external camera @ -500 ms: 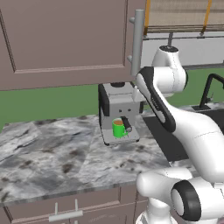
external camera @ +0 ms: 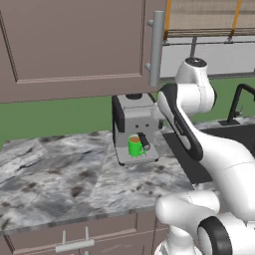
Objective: Pick up the brewed coffee from the coffee machine and place it next to the breakfast plate on the dining counter.
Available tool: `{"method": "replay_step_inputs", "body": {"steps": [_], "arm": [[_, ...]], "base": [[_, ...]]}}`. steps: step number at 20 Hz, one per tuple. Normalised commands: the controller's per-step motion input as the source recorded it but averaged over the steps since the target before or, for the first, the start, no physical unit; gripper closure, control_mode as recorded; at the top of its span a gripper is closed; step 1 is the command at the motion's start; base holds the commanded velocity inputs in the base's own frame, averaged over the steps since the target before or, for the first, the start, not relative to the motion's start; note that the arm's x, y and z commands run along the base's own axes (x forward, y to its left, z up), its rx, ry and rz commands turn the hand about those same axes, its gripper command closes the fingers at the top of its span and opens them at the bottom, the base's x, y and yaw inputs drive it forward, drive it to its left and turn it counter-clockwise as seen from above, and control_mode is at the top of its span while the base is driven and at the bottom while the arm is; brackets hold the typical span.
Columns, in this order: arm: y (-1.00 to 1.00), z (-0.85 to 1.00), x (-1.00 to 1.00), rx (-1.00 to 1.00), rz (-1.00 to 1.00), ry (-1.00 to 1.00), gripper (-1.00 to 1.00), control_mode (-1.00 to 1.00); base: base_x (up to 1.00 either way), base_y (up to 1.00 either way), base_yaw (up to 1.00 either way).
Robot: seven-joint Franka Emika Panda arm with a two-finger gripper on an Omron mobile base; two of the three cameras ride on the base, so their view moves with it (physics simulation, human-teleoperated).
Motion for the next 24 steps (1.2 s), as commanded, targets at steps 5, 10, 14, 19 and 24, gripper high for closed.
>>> {"method": "replay_step_inputs", "body": {"steps": [5, 10, 14, 19, 24], "arm": [[-0.16, -0.28, -0.05, 0.05, 0.20, -0.33, -1.00, -1.00], [-0.17, -0.19, 0.00, 0.05, 0.32, -0.28, -1.00, -1.00], [-0.09, -0.24, 0.00, 0.05, 0.40, -0.18, -1.00, -1.00], [0.00, -0.21, 0.00, 0.07, 0.36, -0.07, -1.00, -1.00], [0.00, -0.15, 0.04, 0.07, 0.30, 0.00, -1.00, -1.00]], "base": [[0.00, 0.00, 0.00], [0.00, 0.00, 0.00], [0.00, 0.00, 0.00], [0.00, 0.00, 0.00], [0.00, 0.00, 0.00]]}}
